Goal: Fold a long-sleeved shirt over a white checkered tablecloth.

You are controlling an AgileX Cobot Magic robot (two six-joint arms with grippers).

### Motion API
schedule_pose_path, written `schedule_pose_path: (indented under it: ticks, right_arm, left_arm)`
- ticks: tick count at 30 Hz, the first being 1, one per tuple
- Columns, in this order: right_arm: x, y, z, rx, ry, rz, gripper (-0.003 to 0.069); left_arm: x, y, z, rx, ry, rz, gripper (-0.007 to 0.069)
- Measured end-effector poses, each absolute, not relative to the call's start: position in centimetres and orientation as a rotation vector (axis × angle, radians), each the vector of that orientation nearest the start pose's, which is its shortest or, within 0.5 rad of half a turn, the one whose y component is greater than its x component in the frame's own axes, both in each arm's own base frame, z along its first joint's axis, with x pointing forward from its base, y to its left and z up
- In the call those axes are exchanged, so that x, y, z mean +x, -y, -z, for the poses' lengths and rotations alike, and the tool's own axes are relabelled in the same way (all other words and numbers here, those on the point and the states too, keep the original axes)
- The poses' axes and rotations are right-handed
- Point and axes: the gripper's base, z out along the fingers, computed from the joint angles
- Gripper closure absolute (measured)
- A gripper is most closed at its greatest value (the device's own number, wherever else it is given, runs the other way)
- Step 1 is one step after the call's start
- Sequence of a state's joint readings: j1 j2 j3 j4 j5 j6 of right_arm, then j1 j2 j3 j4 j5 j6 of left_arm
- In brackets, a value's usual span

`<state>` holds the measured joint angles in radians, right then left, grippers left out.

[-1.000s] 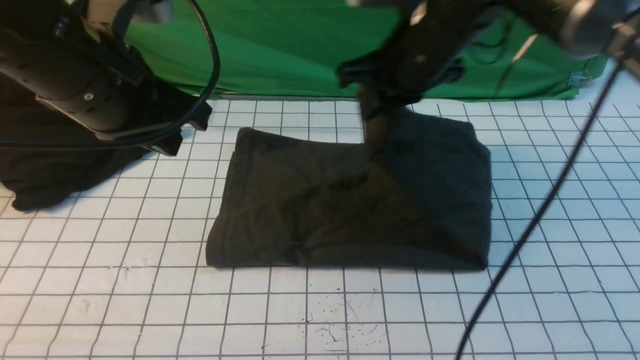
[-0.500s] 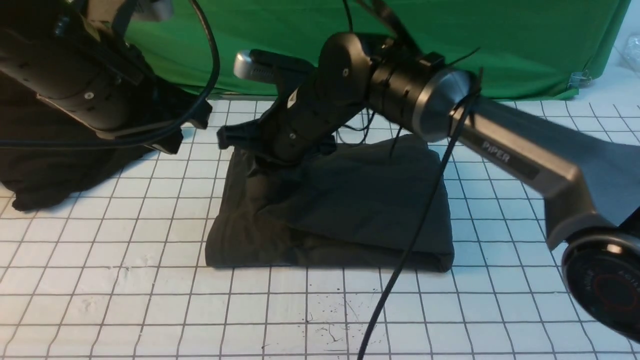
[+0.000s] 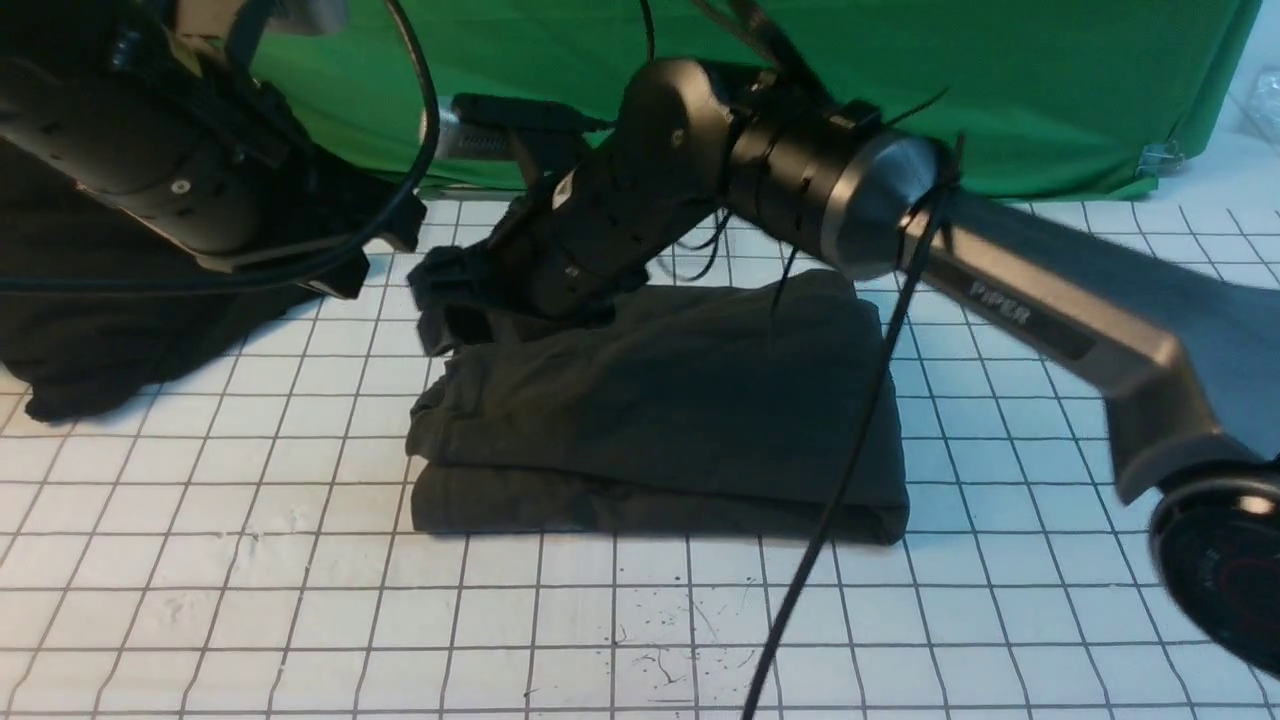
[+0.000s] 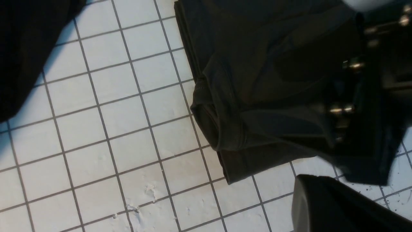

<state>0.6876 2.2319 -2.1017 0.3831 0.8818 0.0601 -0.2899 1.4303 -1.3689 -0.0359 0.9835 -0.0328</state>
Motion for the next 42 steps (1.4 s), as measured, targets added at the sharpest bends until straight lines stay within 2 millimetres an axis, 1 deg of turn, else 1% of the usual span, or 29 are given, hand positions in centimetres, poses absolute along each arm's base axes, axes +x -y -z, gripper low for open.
schedule_pose_path:
  ticks: [1, 2, 4, 5, 6, 8, 9, 11, 12, 13, 14, 15, 17, 18, 20, 21, 22, 24, 25, 28, 30, 32, 34, 37, 38, 39, 40, 42]
  right_arm:
    - [38.1, -33.0, -27.5, -0.627, -2.507, -0.719, 0.017]
    - [38.4, -31.3, -28.7, -0.649, -2.512, -0.641, 0.0225]
    - [39.1, -27.9, -30.4, -0.666, -2.54, -0.482, 0.0386]
    - [39.3, -27.6, -30.6, -0.661, -2.535, -0.469, 0.0404]
    - [39.6, -25.1, -31.5, -0.651, -2.572, -0.361, 0.0538]
    - [40.0, -22.5, -31.8, -0.637, -2.603, -0.268, 0.0615]
    - [40.0, -21.8, -31.8, -0.634, -2.618, -0.25, 0.0631]
    - [39.8, -20.9, -31.1, -0.636, -2.657, -0.224, 0.0643]
    - [39.6, -20.6, -30.3, -0.646, -2.688, -0.21, 0.0649]
    - [39.5, -20.6, -29.8, -0.651, -2.708, -0.204, 0.065]
    - [39.4, -20.5, -29.1, -0.656, -2.728, -0.199, 0.065]
    - [39.2, -20.5, -28.1, -0.661, -2.75, -0.201, 0.065]
    - [39.1, -20.6, -26.8, -0.658, -2.767, -0.211, 0.065]
    - [39.1, -20.6, -26.7, -0.658, -2.769, -0.212, 0.065]
    - [38.9, -20.5, -25.0, -0.662, -2.806, -0.201, 0.0651]
    - [38.9, -20.4, -24.8, -0.661, -2.811, -0.199, 0.0651]
    - [38.7, -20.3, -23.9, -0.669, -2.84, -0.184, 0.0651]
    - [38.4, -20.1, -22.5, -0.677, -2.877, -0.165, 0.0651]
    - [38.1, -19.8, -21.4, -0.679, -2.907, -0.155, 0.0651]
    - [37.7, -19.4, -19.2, -0.681, -2.943, -0.135, 0.0651]
    - [37.5, -19.0, -17.7, -0.669, -2.951, -0.13, 0.0652]
    - [37.4, -18.5, -16.8, -0.648, -2.958, -0.132, 0.0652]
    - [37.5, -18.1, -16.7, -0.625, -2.964, -0.143, 0.0652]
    - [37.5, -17.6, -17.2, -0.611, -2.958, -0.147, 0.0652]
    - [37.6, -17.0, -17.9, -0.596, -2.949, -0.146, 0.0652]
    - [37.5, -16.8, -18.2, -0.593, -2.943, -0.145, 0.0652]
    - [37.3, -15.9, -20.5, -0.571, -2.898, -0.14, 0.0652]
    - [36.7, -14.7, -24.6, -0.542, -2.798, -0.149, 0.0652]
  left_arm:
    - [28.8, 8.9, -36.2, 0.311, -2.519, 0.183, 0.0624]
    - [29.0, 9.1, -35.9, 0.308, -2.524, 0.2, 0.0624]
    - [29.5, 9.5, -35.4, 0.31, -2.525, 0.232, 0.0624]
    - [29.6, 9.6, -35.4, 0.309, -2.522, 0.241, 0.0624]
    - [30.4, 10.1, -34.6, 0.33, -2.522, 0.281, 0.0624]
    - [31.5, 10.9, -33.1, 0.355, -2.542, 0.332, 0.0624]
    - [32.1, 11.3, -32.3, 0.362, -2.556, 0.363, 0.0624]
    - [33.2, 11.9, -31.1, 0.363, -2.575, 0.407, 0.0624]
    - [34.1, 12.3, -30.1, 0.36, -2.594, 0.421, 0.0624]
    - [34.6, 12.5, -29.7, 0.361, -2.602, 0.429, 0.0624]
    - [35.3, 12.7, -28.9, 0.362, -2.618, 0.431, 0.0624]
    - [36.2, 13.0, -27.9, 0.359, -2.631, 0.436, 0.0624]
    - [37.4, 13.4, -26.3, 0.351, -2.653, 0.434, 0.0624]
    - [37.6, 13.4, -25.9, 0.35, -2.662, 0.433, 0.0624]
    - [38.4, 13.6, -22.9, 0.358, -2.748, 0.417, 0.0624]
    - [38.4, 13.6, -22.9, 0.36, -2.75, 0.415, 0.0624]
    - [38.6, 13.6, -21.2, 0.36, -2.811, 0.394, 0.0624]
    - [38.6, 13.4, -19.5, 0.329, -2.876, 0.36, 0.0624]
    - [38.5, 13.2, -18.6, 0.314, -2.903, 0.331, 0.0624]
    - [38.1, 12.8, -17.4, 0.274, -2.925, 0.292, 0.0624]
    - [37.9, 12.7, -17.1, 0.241, -2.918, 0.292, 0.0624]
    - [37.8, 12.7, -17.0, 0.233, -2.912, 0.298, 0.0624]
    - [37.8, 12.7, -17.1, 0.23, -2.911, 0.301, 0.0624]
    - [37.6, 12.7, -17.4, 0.229, -2.905, 0.305, 0.0624]
    - [37.3, 12.6, -18.0, 0.235, -2.902, 0.303, 0.0624]
    - [37.2, 12.6, -18.3, 0.238, -2.904, 0.304, 0.0624]
    - [36.6, 12.4, -20.1, 0.245, -2.874, 0.309, 0.0624]
    - [35.7, 12.1, -23.3, 0.251, -2.795, 0.323, 0.0624]
